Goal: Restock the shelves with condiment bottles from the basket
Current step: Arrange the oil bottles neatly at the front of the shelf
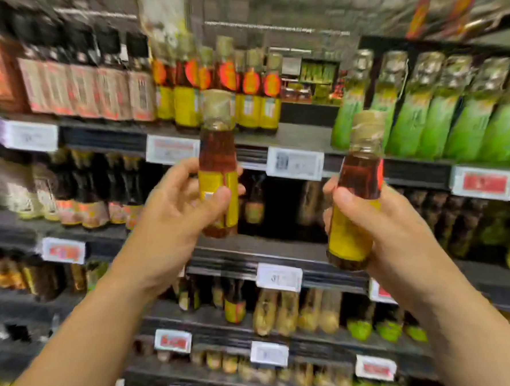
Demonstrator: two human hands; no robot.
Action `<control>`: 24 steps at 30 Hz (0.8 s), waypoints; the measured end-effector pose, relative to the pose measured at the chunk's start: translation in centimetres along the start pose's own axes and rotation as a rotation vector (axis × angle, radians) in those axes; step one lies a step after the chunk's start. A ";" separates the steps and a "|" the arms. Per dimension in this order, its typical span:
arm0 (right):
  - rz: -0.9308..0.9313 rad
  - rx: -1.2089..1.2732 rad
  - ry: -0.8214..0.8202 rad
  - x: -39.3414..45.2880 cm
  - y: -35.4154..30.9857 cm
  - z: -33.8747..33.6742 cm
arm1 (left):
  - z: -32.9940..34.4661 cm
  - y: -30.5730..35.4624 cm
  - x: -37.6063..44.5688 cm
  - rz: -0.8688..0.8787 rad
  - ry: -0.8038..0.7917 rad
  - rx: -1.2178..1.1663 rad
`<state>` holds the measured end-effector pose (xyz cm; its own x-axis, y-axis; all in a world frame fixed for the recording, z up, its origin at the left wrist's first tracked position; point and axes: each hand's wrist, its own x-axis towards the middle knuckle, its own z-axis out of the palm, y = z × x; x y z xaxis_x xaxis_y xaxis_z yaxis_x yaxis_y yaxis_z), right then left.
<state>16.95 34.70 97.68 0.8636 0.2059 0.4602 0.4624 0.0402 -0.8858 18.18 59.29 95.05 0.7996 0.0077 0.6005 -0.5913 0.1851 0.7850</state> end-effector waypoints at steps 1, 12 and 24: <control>-0.010 -0.009 -0.008 1.1 -0.8 0.3 | -0.9 0.8 1.2 0.028 0.028 0.021; -0.163 -0.129 0.082 12.2 -3.9 3.8 | -11.4 4.3 12.8 0.174 0.170 0.512; -0.042 -0.382 0.180 20.4 0.0 5.4 | -14.1 3.4 17.2 0.013 0.079 0.909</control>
<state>33.43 44.17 106.76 0.8483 0.0367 0.5282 0.5096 -0.3272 -0.7958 31.43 73.91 105.88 0.7771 0.0779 0.6245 -0.4285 -0.6612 0.6157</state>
